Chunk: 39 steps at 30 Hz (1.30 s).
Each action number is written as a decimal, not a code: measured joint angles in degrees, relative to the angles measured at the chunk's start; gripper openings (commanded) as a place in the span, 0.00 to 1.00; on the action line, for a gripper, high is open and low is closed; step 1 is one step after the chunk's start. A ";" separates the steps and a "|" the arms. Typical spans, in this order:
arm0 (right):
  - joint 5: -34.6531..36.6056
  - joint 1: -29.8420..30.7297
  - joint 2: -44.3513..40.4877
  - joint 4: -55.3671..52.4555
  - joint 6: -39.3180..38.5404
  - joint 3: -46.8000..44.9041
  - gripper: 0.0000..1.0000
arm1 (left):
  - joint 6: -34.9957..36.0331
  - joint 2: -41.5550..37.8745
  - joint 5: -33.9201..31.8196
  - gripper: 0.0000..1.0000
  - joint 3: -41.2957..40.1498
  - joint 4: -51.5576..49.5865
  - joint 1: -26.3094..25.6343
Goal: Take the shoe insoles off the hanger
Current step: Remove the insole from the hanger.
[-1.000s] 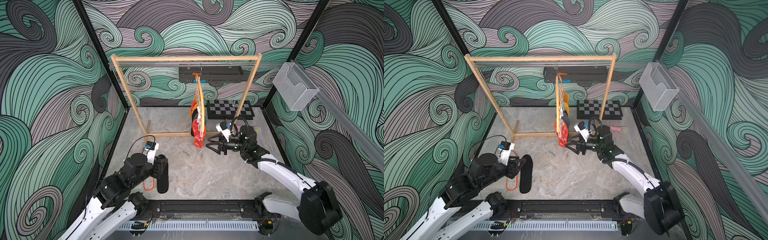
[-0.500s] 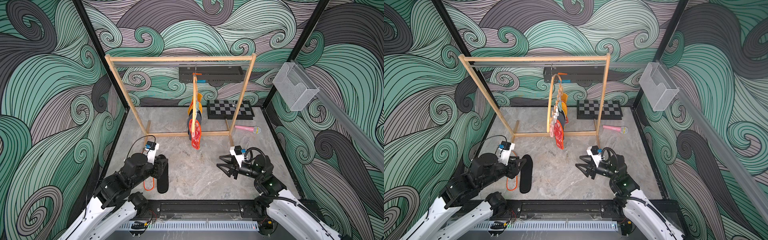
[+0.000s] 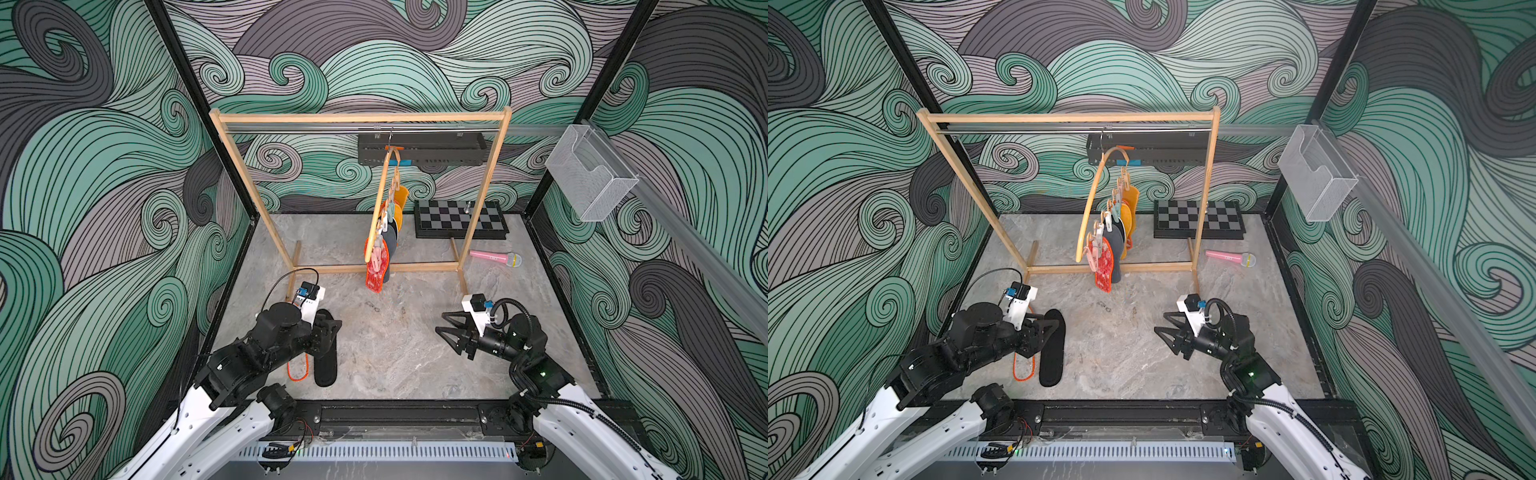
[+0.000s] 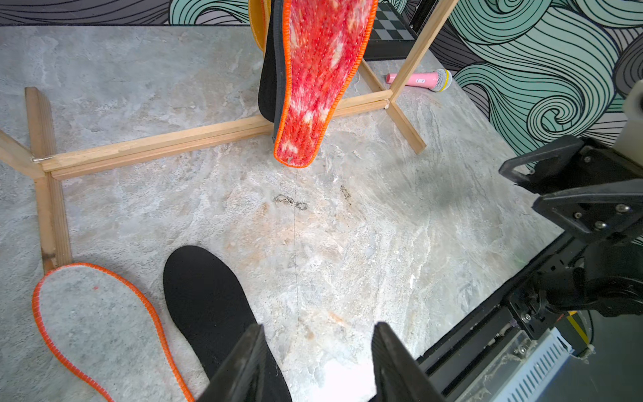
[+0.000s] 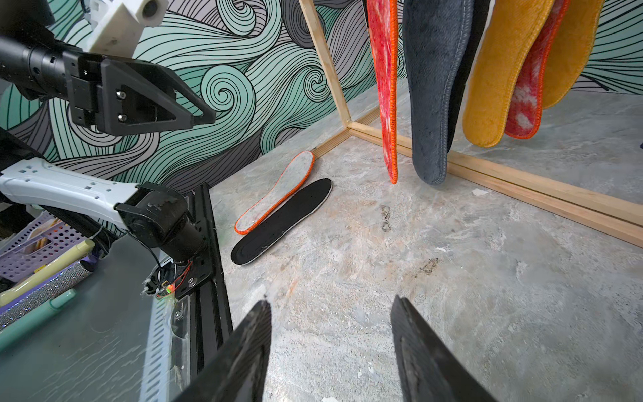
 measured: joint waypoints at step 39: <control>12.39 0.24 -22.16 -4.15 9.60 -12.94 0.61 | 20.44 43.36 35.60 0.74 -2.78 57.00 22.82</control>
